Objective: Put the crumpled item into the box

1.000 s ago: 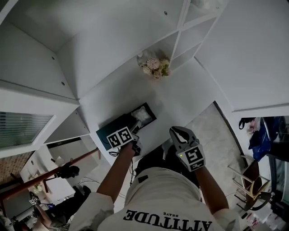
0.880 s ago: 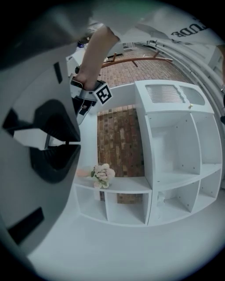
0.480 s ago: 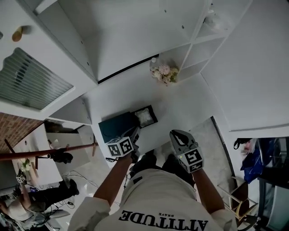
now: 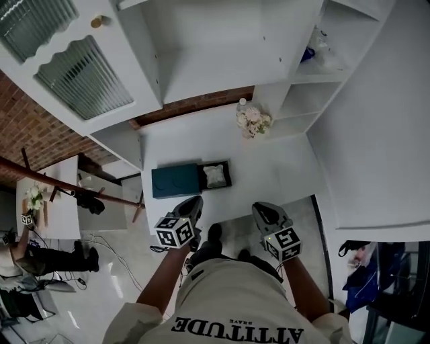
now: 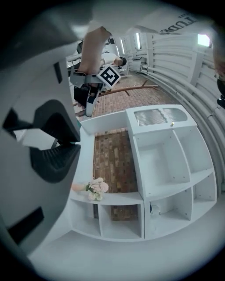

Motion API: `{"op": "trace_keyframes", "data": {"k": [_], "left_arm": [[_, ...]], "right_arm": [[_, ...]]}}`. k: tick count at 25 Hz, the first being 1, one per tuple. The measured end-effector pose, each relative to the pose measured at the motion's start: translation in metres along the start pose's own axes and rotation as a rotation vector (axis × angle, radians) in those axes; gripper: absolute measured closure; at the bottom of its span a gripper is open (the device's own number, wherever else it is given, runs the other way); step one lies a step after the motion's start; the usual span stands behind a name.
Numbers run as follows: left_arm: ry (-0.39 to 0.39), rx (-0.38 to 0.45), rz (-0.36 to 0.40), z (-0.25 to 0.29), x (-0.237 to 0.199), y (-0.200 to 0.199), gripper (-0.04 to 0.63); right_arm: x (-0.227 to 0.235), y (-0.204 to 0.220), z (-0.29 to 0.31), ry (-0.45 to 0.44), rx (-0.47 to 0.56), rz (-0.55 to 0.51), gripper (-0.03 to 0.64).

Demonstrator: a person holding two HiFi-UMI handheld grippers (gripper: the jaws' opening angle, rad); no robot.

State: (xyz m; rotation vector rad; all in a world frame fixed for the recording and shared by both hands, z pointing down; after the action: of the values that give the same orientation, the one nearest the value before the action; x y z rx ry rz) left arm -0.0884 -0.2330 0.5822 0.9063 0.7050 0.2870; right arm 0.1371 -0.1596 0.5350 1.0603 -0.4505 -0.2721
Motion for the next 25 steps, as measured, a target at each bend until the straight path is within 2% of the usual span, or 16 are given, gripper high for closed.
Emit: {"op": "trace_keyframes", "data": {"k": [8,12,16,25], "left_arm": [[-0.074,0.097,0.102,-0.042,0.055,0.017,0.569],[-0.126,0.121,0.227,-0.064,0.084,0.026,0.569],[-0.164,0.153,0.311,-0.085,0.113,0.033,0.569],[-0.226,0.199,0.372,-0.141,0.145,0.052,0.569]], "right_arm": [[0.004,0.012,-0.060,-0.067,0.042,-0.005,0.580],[0.007,0.021,-0.086,-0.092,0.053,0.009,0.580],[0.006,0.030,-0.108,-0.134,0.057,0.002,0.580],[-0.019,0.033,-0.133,-0.193,0.076,-0.024,0.580]]}}
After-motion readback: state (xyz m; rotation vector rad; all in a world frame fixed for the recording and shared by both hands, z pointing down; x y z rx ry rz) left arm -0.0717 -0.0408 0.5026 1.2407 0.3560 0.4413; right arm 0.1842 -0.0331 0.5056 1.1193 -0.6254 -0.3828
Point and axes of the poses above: the fingertips, and each gripper's own axes: z forward along the fingers, x to its right, y out of its underside, the point moved 5 cm from there along -z, backward along the fingers, and after that the axes turned 5 degrees about z, right-handed, at the moved point
